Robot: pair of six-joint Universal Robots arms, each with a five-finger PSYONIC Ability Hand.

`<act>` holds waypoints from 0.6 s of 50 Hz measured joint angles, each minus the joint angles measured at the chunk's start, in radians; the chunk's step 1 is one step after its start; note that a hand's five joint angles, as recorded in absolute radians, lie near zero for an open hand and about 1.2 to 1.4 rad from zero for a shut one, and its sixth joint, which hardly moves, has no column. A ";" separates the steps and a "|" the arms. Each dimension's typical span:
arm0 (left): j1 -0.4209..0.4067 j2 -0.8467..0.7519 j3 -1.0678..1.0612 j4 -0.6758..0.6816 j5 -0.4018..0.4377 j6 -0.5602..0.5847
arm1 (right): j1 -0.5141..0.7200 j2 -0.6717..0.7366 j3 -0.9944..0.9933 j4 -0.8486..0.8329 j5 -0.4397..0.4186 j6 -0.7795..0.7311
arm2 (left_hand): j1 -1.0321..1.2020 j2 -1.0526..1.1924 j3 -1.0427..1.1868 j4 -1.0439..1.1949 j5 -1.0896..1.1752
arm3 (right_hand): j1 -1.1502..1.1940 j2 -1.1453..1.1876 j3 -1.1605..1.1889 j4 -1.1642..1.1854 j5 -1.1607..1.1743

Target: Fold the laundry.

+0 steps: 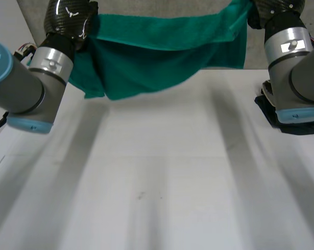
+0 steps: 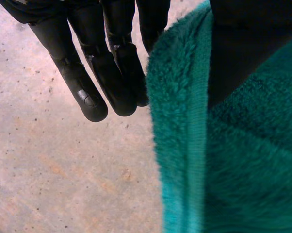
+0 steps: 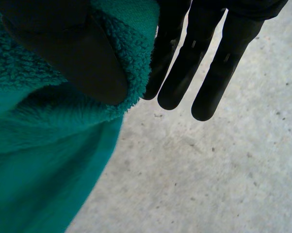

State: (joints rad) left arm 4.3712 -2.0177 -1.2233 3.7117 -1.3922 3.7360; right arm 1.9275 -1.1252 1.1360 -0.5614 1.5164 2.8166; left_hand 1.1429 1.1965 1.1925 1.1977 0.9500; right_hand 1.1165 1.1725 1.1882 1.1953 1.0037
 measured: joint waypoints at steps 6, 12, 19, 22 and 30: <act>-0.005 0.086 -0.216 0.001 0.008 -0.012 | -0.010 -0.035 0.095 0.157 -0.012 0.004 | 0.000 0.000 0.000 0.000 0.000 | 0.000 0.000 0.000 0.000 0.001; -0.005 0.092 -0.401 -0.007 0.013 -0.011 | -0.039 -0.038 0.205 0.307 -0.023 0.001 | -0.055 -0.117 -0.105 -0.111 -0.039 | 0.000 0.000 0.000 0.000 0.001; 0.010 -0.011 -0.498 -0.019 0.012 -0.012 | -0.081 -0.003 0.316 0.359 -0.044 -0.004 | -0.430 -0.475 -0.466 -0.479 -0.409 | 0.000 0.000 0.000 0.000 0.001; 0.024 -0.038 -0.503 -0.037 0.012 -0.014 | -0.097 0.009 0.338 0.360 -0.052 -0.006 | -0.536 -0.579 -0.570 -0.583 -0.512 | 0.000 0.000 0.000 0.000 0.001; 0.081 -0.014 -0.505 -0.135 0.012 -0.049 | -0.133 0.013 0.365 0.357 -0.061 -0.007 | -0.639 -0.708 -0.702 -0.718 -0.648 | 0.000 0.000 0.000 0.000 0.001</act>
State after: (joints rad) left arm 4.4517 -2.0316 -1.7281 3.5772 -1.3805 3.6866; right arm 1.7950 -1.1118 1.5015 -0.2041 1.4550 2.8100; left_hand 0.5043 0.4888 0.4908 0.4793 0.3020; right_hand 1.1165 1.1725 1.1882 1.1955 1.0051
